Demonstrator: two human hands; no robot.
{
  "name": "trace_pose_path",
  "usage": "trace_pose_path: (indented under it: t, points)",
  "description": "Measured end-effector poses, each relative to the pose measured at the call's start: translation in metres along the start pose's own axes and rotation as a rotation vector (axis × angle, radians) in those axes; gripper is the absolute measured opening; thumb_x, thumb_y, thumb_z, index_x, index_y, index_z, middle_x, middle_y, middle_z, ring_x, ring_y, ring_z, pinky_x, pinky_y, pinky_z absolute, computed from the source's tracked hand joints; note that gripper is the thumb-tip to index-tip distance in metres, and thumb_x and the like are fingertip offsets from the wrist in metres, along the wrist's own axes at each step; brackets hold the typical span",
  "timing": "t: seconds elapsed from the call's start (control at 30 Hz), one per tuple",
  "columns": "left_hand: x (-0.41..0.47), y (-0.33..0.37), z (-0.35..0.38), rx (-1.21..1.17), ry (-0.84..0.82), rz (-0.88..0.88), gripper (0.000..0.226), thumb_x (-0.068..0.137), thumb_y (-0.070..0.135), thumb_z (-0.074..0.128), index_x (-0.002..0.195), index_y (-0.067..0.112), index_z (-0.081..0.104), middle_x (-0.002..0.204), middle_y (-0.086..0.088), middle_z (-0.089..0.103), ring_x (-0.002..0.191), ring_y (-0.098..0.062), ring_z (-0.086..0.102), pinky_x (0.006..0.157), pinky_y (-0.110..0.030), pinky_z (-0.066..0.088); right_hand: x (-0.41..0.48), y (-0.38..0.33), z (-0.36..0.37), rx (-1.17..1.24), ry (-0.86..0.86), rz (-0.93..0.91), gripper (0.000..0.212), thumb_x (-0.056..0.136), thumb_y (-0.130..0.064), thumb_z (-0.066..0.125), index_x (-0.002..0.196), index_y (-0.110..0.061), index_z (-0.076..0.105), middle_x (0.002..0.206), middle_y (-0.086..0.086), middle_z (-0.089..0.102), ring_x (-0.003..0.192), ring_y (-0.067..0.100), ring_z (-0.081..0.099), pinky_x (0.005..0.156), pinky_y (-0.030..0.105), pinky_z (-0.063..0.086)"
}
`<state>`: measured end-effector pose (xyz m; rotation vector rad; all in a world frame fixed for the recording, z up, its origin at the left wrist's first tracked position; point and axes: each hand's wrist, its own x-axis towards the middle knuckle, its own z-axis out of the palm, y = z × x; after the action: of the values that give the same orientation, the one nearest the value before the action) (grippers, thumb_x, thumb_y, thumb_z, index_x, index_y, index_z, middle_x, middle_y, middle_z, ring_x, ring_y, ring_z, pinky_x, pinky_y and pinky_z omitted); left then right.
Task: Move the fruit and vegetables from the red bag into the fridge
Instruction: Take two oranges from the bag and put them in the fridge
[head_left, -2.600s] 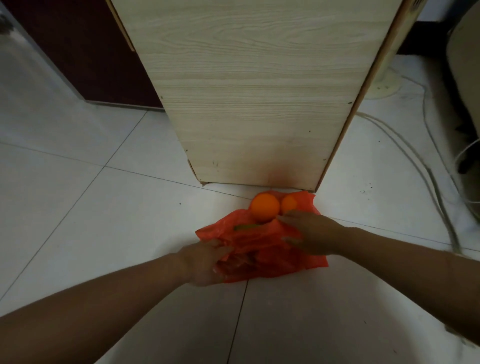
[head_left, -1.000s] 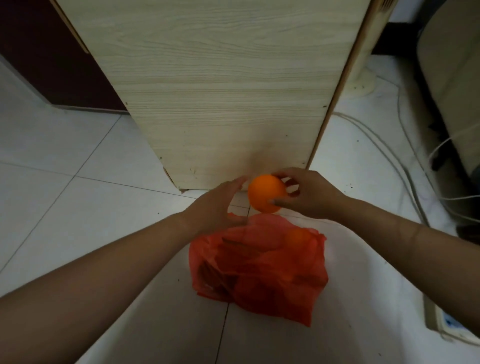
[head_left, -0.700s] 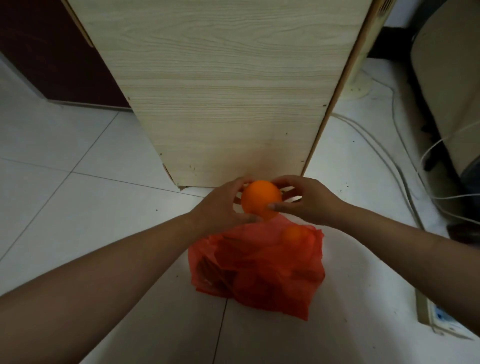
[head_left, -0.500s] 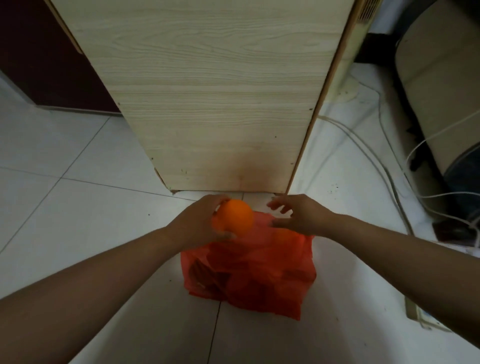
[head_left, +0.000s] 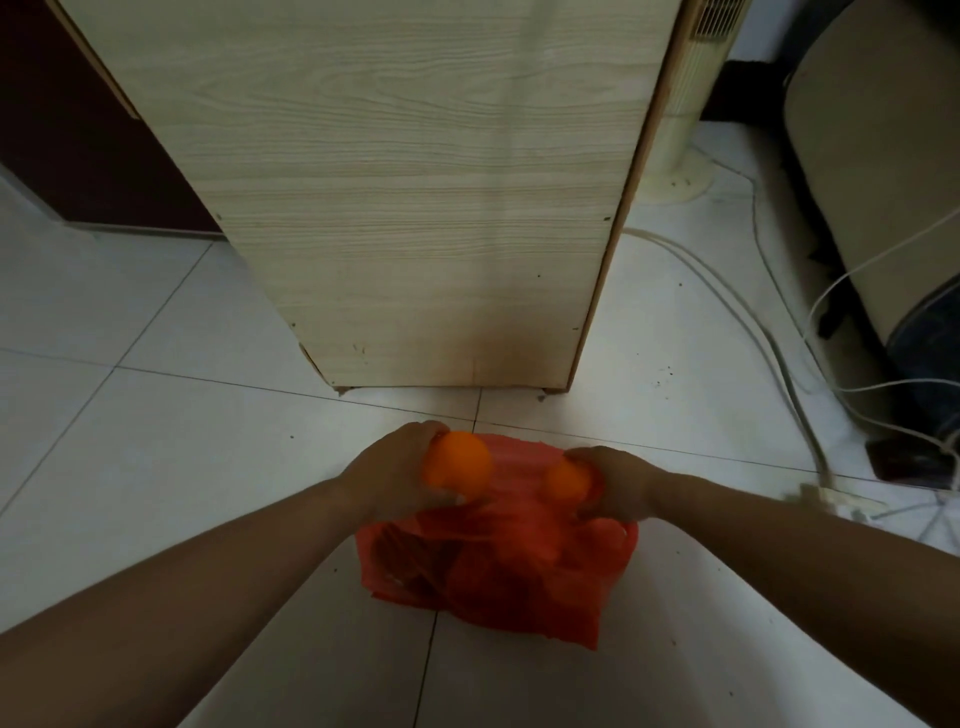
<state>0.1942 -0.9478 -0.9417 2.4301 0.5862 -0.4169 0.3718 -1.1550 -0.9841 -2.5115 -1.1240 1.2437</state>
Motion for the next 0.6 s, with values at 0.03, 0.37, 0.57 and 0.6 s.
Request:
trace_pose_path:
  t: [0.03, 0.37, 0.57, 0.6]
  points:
    - [0.0, 0.0, 0.0, -0.003, 0.001, -0.001, 0.086, 0.069, 0.049, 0.076, 0.139, 0.023, 0.033, 0.138, -0.002, 0.042, 0.12, -0.021, 0.046, 0.095, -0.032, 0.043, 0.002, 0.0, 0.0, 0.009, -0.019, 0.006, 0.087, 0.073, -0.033, 0.077, 0.144, -0.021, 0.028, 0.145, 0.007, 0.037, 0.13, 0.027, 0.039, 0.107, 0.041, 0.036]
    - [0.002, -0.007, -0.004, -0.04, 0.022, -0.031, 0.088, 0.067, 0.051, 0.077, 0.138, 0.024, 0.034, 0.138, 0.0, 0.043, 0.121, -0.02, 0.046, 0.096, -0.034, 0.044, 0.009, -0.005, -0.018, 0.063, 0.086, -0.051, 0.069, 0.077, -0.012, 0.072, 0.137, -0.023, 0.04, 0.138, 0.004, 0.048, 0.123, 0.024, 0.047, 0.1, 0.035, 0.042]
    - [0.005, -0.005, -0.009, -0.065, 0.046, -0.036, 0.088, 0.066, 0.05, 0.078, 0.138, 0.027, 0.033, 0.14, 0.0, 0.041, 0.122, -0.021, 0.046, 0.096, -0.036, 0.044, 0.003, -0.012, -0.053, 0.012, 0.228, -0.112, 0.063, 0.077, -0.024, 0.074, 0.134, -0.023, 0.046, 0.136, -0.002, 0.05, 0.118, 0.017, 0.05, 0.095, 0.026, 0.041]
    - [0.006, -0.005, -0.009, -0.065, 0.047, -0.034, 0.088, 0.066, 0.05, 0.078, 0.138, 0.027, 0.032, 0.14, 0.0, 0.041, 0.122, -0.021, 0.046, 0.095, -0.035, 0.044, 0.003, -0.017, -0.056, 0.028, 0.276, -0.143, 0.059, 0.078, -0.028, 0.073, 0.131, -0.023, 0.049, 0.132, -0.003, 0.053, 0.113, 0.015, 0.052, 0.09, 0.023, 0.042]
